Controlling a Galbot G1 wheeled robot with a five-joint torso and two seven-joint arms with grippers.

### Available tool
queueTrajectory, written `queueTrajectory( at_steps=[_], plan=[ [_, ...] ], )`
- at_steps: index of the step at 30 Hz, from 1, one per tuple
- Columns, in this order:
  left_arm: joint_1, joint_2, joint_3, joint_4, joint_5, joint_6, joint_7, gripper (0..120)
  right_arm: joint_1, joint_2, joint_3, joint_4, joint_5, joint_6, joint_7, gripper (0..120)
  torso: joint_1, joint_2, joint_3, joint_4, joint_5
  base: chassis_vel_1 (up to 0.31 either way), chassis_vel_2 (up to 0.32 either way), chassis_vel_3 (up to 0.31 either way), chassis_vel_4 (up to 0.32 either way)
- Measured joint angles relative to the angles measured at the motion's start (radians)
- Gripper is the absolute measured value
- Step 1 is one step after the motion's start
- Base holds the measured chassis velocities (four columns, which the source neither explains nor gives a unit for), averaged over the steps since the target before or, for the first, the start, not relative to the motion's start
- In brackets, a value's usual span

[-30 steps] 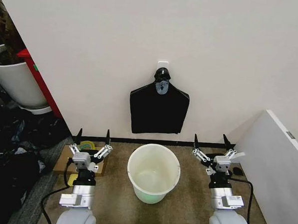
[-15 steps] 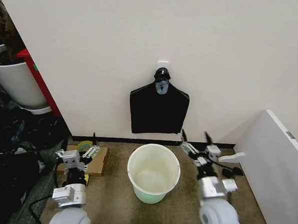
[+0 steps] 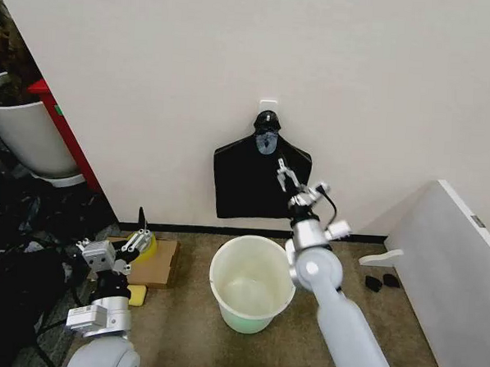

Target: Place the garbage bag over the trash bin.

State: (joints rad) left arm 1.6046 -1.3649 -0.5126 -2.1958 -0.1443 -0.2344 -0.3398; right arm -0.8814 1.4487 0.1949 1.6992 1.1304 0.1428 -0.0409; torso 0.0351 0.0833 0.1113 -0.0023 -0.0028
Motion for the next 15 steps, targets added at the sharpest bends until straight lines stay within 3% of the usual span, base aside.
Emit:
queueTrajectory(
  at_steps=[6, 15],
  plan=[
    [-0.020, -0.001, 0.001, 0.011, 0.004, 0.009, -0.005, 100, 0.075, 0.040, -0.019, -0.076, 0.012, -0.010, -0.001, 98, 0.000, 0.000, 0.000, 0.0002, 0.0001, 0.000, 0.000, 0.000, 0.000],
    [-0.047, -0.007, 0.004, 0.052, 0.017, 0.010, -0.015, 100, 0.119, 0.068, -0.031, -0.133, -0.022, -0.014, -0.021, 66, 0.000, 0.000, 0.000, 0.0001, 0.0001, 0.000, 0.000, 0.000, 0.000]
  ],
)
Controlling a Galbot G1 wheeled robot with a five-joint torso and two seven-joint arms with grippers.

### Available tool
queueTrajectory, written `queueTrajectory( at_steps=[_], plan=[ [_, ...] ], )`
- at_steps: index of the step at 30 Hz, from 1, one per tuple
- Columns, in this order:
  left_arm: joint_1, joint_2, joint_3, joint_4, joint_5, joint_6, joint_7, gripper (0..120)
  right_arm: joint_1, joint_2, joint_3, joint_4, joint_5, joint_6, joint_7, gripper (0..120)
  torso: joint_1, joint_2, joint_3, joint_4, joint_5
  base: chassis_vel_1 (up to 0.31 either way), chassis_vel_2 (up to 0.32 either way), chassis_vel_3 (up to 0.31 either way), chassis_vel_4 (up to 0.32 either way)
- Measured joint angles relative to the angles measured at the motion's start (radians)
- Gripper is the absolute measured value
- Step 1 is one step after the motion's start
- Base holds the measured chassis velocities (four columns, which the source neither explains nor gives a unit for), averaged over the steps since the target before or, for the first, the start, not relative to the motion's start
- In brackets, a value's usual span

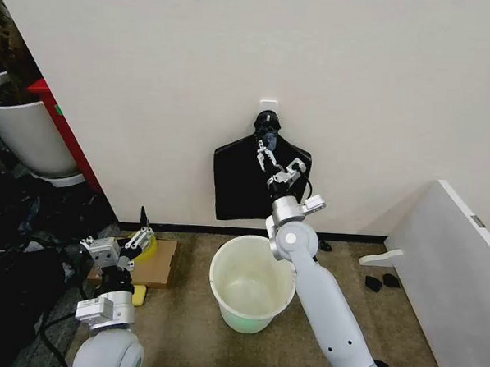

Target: Place the garbage bag over the trash bin.

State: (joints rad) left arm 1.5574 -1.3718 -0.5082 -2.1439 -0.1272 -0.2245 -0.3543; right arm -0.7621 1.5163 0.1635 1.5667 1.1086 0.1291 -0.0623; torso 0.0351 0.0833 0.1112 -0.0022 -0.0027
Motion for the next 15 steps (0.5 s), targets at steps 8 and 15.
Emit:
queueTrajectory(
  at_steps=[8, 15],
  plan=[
    [-0.003, 0.000, 0.002, 0.009, 0.001, -0.001, -0.004, 100, -0.006, 0.010, 0.011, -0.010, -0.021, 0.011, -0.017, 38, 0.000, 0.000, 0.000, 0.0000, 0.0000, 0.000, 0.000, 0.000, 0.000],
    [-0.004, -0.003, 0.005, 0.009, 0.003, -0.003, -0.005, 100, -0.020, 0.006, 0.023, 0.002, -0.028, 0.022, -0.032, 15, 0.000, 0.000, 0.000, 0.0000, 0.0001, 0.000, 0.000, 0.000, 0.000]
  ],
)
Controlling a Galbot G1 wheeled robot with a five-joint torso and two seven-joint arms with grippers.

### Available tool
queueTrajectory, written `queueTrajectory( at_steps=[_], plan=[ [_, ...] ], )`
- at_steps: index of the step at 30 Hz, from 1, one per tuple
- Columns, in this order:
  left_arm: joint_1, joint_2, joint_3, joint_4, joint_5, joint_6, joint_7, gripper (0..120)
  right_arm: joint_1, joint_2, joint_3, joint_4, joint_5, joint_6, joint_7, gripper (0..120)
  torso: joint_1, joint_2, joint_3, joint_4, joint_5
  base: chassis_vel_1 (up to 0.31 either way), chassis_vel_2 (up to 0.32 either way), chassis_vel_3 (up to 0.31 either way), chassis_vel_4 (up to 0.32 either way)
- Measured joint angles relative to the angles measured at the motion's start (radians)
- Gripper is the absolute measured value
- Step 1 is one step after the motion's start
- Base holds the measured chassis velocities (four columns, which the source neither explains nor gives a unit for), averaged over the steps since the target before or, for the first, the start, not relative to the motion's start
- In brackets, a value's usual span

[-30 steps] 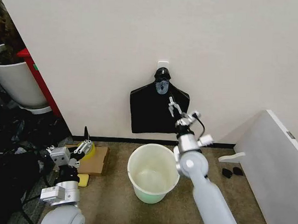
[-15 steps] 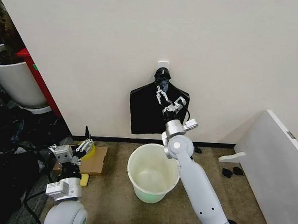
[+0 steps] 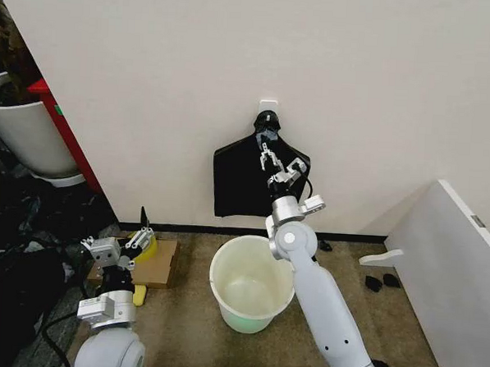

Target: Place the garbage bag over the trash bin.

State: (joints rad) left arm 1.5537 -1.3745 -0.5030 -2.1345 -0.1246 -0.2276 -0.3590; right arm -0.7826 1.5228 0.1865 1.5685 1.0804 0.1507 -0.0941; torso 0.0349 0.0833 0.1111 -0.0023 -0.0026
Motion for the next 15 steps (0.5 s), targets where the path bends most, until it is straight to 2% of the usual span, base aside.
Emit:
queueTrajectory(
  at_steps=[3, 9, 15],
  plan=[
    [0.002, -0.004, 0.003, 0.002, 0.004, -0.003, -0.001, 100, -0.018, -0.009, 0.006, 0.014, -0.005, 0.007, -0.009, 1, 0.000, 0.000, 0.000, 0.0000, 0.0000, 0.000, 0.000, 0.000, 0.000],
    [-0.001, -0.006, 0.007, 0.001, 0.004, -0.004, -0.003, 100, -0.095, -0.051, -0.012, 0.076, -0.035, 0.027, -0.017, 0, 0.000, 0.000, 0.000, 0.0001, 0.0001, 0.000, 0.000, 0.000, 0.000],
    [-0.005, 0.001, 0.009, -0.005, -0.010, 0.000, -0.005, 100, -0.283, -0.159, -0.060, 0.224, -0.115, 0.057, -0.019, 0, 0.000, 0.000, 0.000, -0.0002, 0.0003, 0.000, 0.000, 0.000, 0.000]
  ],
)
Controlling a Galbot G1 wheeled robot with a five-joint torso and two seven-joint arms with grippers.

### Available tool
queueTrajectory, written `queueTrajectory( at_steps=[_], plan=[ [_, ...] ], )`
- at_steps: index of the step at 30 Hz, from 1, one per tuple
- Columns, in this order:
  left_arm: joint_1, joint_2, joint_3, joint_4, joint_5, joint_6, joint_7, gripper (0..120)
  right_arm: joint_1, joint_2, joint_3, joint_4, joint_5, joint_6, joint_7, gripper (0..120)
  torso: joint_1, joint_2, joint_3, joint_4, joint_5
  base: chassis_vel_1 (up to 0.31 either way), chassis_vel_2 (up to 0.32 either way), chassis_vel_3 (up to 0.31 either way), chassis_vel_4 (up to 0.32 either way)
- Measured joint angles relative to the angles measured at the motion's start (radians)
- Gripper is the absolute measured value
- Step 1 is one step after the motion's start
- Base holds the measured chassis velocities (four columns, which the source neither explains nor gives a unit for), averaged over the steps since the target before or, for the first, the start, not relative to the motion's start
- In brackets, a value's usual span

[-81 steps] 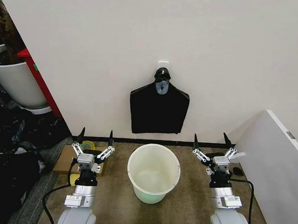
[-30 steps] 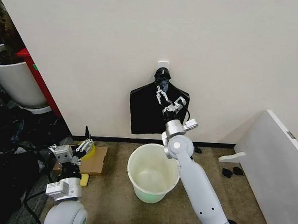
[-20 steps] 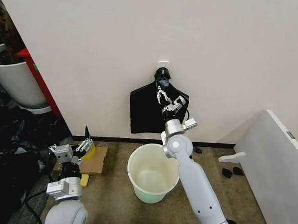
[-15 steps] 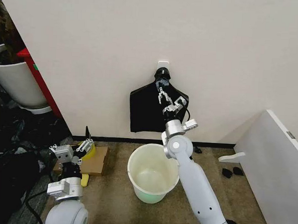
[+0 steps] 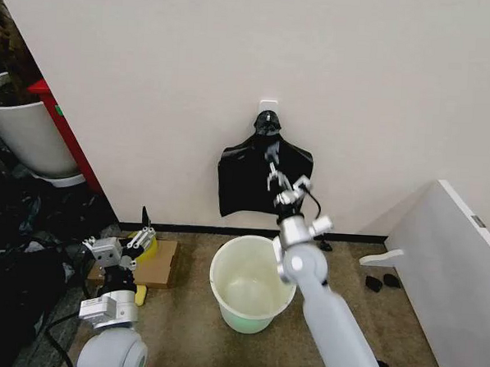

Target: Place the garbage bag over the trash bin.

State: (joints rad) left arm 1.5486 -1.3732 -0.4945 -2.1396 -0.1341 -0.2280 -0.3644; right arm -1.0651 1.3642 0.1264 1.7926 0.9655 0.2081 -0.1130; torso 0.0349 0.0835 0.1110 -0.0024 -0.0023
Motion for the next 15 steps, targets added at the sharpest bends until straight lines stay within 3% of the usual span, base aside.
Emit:
queueTrajectory(
  at_steps=[6, 15],
  plan=[
    [-0.010, 0.012, 0.013, 0.003, -0.007, 0.002, 0.000, 100, -0.179, -0.098, -0.028, 0.086, -0.122, 0.033, 0.000, 0, 0.000, 0.000, 0.000, 0.0001, -0.0002, 0.000, 0.000, 0.000, 0.000],
    [-0.026, 0.023, 0.021, 0.013, -0.019, 0.004, 0.001, 100, -0.339, -0.176, -0.040, 0.037, -0.331, 0.099, -0.018, 0, 0.000, 0.000, 0.000, 0.0001, -0.0001, 0.000, 0.000, 0.000, 0.000]
  ],
)
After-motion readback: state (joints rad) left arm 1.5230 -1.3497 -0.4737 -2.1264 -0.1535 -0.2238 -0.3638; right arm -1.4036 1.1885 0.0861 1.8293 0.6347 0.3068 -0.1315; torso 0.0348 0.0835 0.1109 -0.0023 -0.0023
